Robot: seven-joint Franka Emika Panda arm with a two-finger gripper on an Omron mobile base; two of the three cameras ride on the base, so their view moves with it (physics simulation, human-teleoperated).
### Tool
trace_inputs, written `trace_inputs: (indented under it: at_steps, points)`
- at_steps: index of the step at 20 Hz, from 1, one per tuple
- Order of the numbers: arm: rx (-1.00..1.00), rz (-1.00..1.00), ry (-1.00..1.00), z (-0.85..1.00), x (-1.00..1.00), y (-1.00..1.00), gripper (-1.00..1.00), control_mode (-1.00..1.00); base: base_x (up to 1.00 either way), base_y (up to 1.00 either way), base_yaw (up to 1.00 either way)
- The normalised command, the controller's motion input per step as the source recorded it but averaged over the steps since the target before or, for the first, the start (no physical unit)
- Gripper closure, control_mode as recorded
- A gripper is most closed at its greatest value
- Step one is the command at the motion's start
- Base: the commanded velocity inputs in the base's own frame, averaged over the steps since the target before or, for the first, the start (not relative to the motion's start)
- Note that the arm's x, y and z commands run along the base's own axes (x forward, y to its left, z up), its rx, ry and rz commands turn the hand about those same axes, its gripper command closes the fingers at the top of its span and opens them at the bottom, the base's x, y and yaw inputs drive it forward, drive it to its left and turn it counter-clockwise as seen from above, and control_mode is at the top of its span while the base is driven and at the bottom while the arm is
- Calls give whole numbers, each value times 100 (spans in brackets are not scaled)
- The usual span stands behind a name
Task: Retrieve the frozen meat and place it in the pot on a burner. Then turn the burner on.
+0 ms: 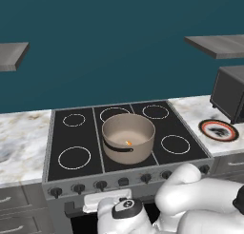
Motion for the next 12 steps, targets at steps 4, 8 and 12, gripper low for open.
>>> trace_inputs:
  at_steps: [4, 8, 12]
  points:
    - [0, 0, 0, -14, 28, 2, -100, -100, 0, 0, 0]
    - [0, 0, -3, -11, 12, 14, -100, -100, 0, 0, 0]
    - [1, 0, 0, -9, 0, 24, -100, -100, 0, 0, 0]
